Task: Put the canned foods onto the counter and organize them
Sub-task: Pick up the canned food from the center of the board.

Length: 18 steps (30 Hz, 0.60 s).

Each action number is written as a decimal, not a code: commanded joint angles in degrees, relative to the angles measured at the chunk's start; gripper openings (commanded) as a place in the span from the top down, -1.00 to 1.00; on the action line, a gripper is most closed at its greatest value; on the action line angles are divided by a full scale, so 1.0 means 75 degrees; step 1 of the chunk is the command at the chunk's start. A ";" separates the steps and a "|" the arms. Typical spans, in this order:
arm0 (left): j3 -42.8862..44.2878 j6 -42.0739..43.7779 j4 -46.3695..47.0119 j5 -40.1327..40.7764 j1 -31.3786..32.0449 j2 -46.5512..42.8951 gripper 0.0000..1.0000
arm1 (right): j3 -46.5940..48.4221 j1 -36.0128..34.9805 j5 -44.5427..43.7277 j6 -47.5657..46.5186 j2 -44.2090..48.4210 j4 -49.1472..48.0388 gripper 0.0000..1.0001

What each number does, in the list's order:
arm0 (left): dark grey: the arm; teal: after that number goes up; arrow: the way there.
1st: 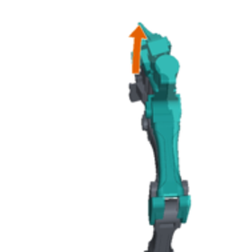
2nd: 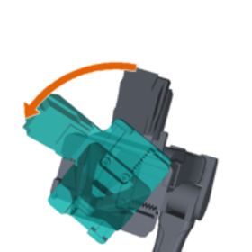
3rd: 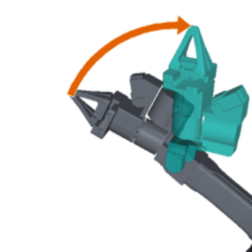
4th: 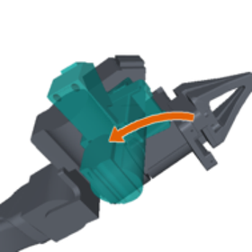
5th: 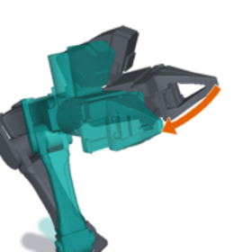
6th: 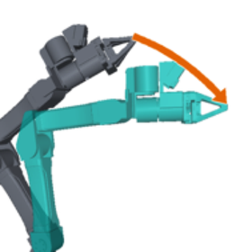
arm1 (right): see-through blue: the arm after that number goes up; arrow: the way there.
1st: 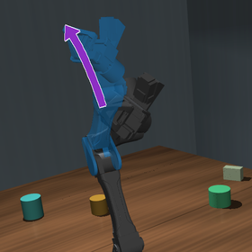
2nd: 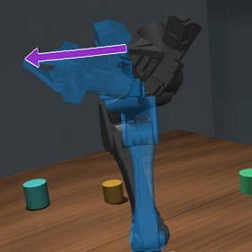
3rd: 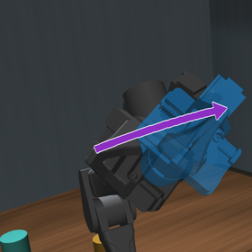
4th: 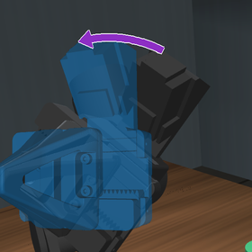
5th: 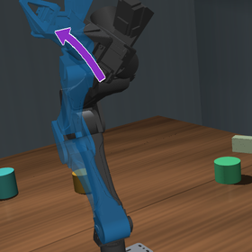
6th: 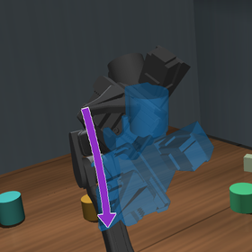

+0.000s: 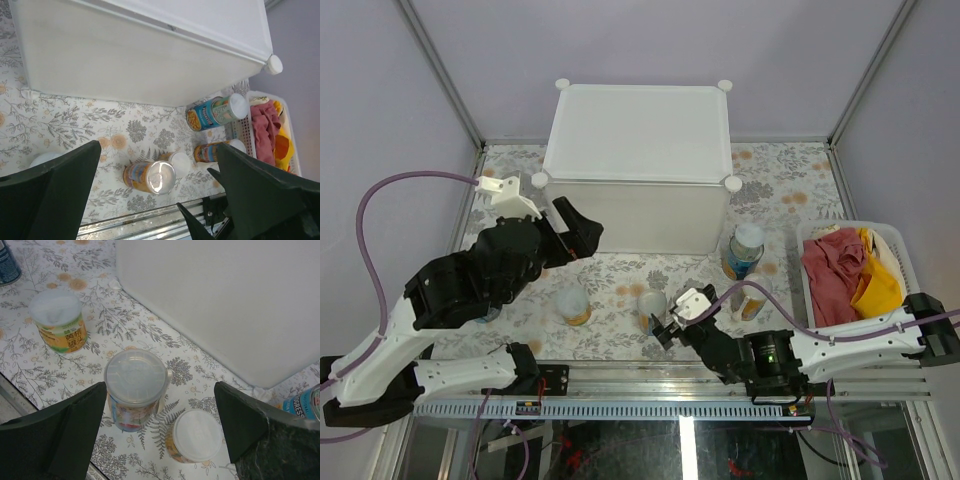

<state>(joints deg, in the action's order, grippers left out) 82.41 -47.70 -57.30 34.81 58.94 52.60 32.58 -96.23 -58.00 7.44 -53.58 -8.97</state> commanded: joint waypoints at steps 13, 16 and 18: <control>0.0156 0.0173 0.0980 0.0549 0.0011 0.0067 -0.99 | -0.0644 -0.0759 -0.0568 0.0189 -0.1191 -0.3063 -1.00; 0.0107 0.0212 0.1044 0.0551 0.0012 0.0050 -0.99 | -0.0775 -0.0752 -0.0573 0.0185 -0.1455 -0.3484 -0.99; 0.0087 0.0247 0.1096 0.0554 0.0012 0.0047 -0.99 | -0.0776 -0.0752 -0.0584 0.0185 -0.1609 -0.3638 -0.99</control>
<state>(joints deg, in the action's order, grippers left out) 82.70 -46.63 -53.69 36.51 58.94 53.45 27.11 -96.23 -59.42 7.38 -64.10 -28.10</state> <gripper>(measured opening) 0.996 0.994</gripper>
